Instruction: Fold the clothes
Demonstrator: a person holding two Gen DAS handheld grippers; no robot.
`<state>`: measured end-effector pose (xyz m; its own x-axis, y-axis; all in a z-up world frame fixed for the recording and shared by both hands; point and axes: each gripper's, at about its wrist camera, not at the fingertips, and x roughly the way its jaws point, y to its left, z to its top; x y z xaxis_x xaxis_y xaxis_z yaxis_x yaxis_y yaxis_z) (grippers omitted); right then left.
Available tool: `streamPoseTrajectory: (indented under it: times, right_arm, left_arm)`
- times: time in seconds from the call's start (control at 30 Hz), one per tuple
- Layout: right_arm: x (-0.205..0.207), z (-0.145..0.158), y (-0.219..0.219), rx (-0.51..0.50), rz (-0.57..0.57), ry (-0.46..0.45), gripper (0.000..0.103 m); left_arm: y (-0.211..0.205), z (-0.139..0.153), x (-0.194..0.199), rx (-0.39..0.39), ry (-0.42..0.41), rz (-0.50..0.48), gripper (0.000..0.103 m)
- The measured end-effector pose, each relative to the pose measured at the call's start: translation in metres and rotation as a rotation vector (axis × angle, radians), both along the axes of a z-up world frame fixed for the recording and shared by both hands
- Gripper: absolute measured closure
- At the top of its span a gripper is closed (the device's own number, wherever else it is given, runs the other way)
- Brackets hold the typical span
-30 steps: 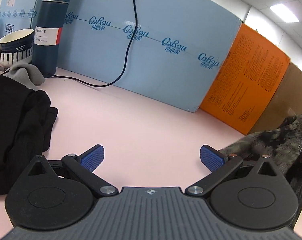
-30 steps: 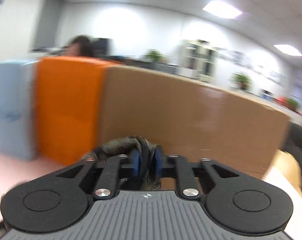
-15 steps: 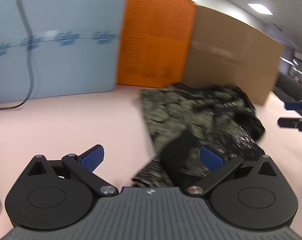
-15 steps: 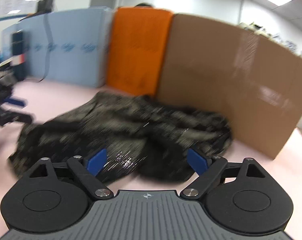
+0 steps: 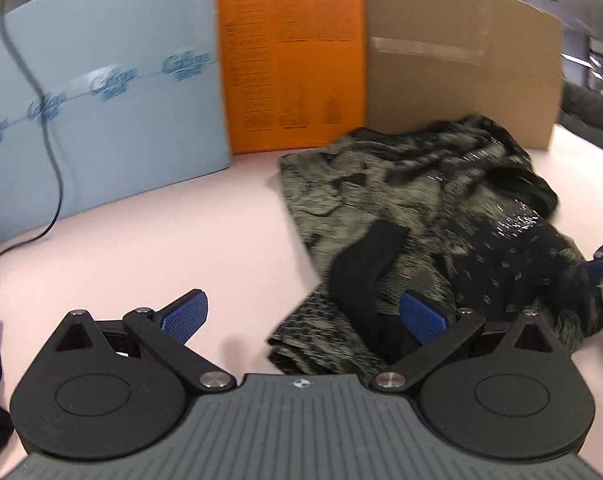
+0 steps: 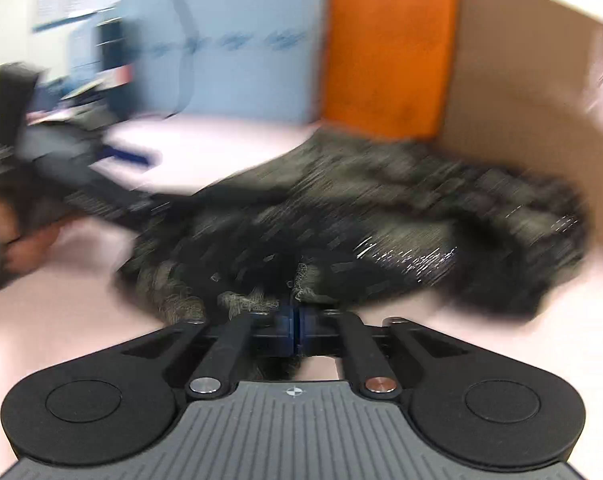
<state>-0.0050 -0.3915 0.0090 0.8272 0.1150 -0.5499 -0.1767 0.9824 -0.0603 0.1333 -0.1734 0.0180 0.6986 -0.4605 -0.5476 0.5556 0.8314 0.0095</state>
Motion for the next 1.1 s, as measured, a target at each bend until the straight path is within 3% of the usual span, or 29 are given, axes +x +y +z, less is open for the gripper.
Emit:
streamPoseTrajectory:
  times: [0.13,0.27,0.4,0.6,0.7,0.77,0.9,0.93,0.97,1.03,1.1]
  right_arm:
    - [-0.012,0.042,-0.017,0.082,-0.088,-0.203,0.1]
    - [-0.054,0.083,-0.015,0.123,0.001,-0.334,0.1]
    - [-0.097,0.1,-0.002,0.22,0.159,-0.315,0.1]
    - [-0.136,0.077,0.025,0.35,0.436,-0.108,0.1]
    - [-0.144,0.062,0.026,0.313,0.434,-0.039,0.09]
    - [-0.143,0.055,0.014,0.314,0.38,-0.039,0.052]
    - [-0.13,0.045,-0.041,0.361,0.115,-0.117,0.035]
    - [-0.125,0.043,-0.056,0.348,-0.006,-0.139,0.022]
    - [-0.12,0.039,-0.069,0.322,-0.125,-0.147,0.016]
    - [-0.108,0.027,-0.097,0.258,-0.326,-0.125,0.016]
    - [-0.095,0.016,-0.12,0.206,-0.446,-0.086,0.016]
  left_arm:
    - [0.012,-0.001,0.014,-0.051,0.052,0.088,0.0]
    - [0.019,-0.002,0.021,-0.08,0.08,0.151,0.0]
    - [0.017,-0.003,0.021,-0.066,0.077,0.163,0.0]
    - [0.009,-0.003,0.017,-0.034,0.052,0.15,0.0]
    - [0.008,-0.003,0.017,-0.037,0.052,0.153,0.0]
    - [0.009,-0.004,0.017,-0.042,0.056,0.16,0.0]
    - [0.008,-0.004,0.017,-0.046,0.059,0.161,0.0]
    - [0.007,-0.004,0.015,-0.044,0.055,0.153,0.0]
    - [0.005,-0.003,0.013,-0.036,0.048,0.14,0.0]
    - [-0.003,-0.003,0.008,-0.006,0.024,0.111,0.0]
    - [-0.009,-0.003,0.004,0.019,0.004,0.082,0.0]
